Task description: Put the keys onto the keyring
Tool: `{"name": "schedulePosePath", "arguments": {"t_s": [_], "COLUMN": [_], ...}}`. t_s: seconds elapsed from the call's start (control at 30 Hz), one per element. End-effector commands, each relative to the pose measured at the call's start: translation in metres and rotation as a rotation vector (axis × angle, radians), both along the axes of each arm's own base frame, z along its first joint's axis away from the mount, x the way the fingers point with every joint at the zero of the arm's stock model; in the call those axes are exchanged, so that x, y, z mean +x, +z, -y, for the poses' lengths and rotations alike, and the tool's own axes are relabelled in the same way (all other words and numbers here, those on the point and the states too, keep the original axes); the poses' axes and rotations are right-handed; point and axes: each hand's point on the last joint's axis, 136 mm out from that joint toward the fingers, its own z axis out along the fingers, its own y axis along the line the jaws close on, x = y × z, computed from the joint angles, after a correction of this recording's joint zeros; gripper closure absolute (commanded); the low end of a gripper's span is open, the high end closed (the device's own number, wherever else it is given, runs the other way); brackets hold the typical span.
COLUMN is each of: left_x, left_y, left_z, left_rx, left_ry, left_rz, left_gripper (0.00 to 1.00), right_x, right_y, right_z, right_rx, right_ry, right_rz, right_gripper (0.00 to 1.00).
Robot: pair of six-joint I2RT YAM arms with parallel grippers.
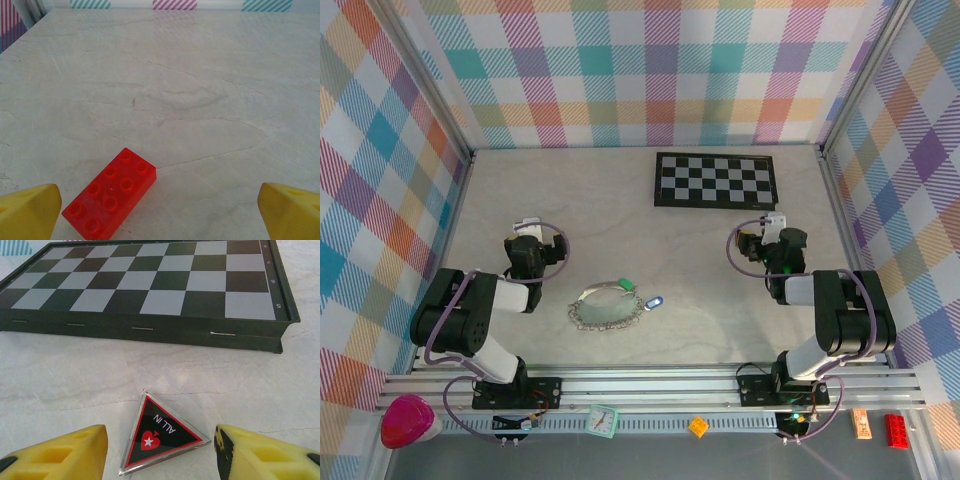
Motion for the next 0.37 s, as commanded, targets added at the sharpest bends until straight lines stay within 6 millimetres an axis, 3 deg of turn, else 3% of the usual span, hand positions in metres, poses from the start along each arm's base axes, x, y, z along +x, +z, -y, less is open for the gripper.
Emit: {"name": "schedulePosePath", "arguments": {"t_s": [0.0,0.33], "left_x": [0.0047,0.0073], "left_y": [0.0044,0.0017], "left_z": [-0.0007,0.0044], "left_rx": [-0.022,-0.053], "left_ry": [-0.007,-0.063], "left_rz": [0.008,-0.011], "left_gripper": [0.0,0.0], "right_x": [0.0064,0.0068], "right_y": [0.0104,0.0109], "right_z": [0.0036,0.0035], "right_rx": [0.013,0.014], "right_ry": [-0.018,-0.018], "right_rz": [0.031,0.033], "right_gripper": [0.41,0.39]}}
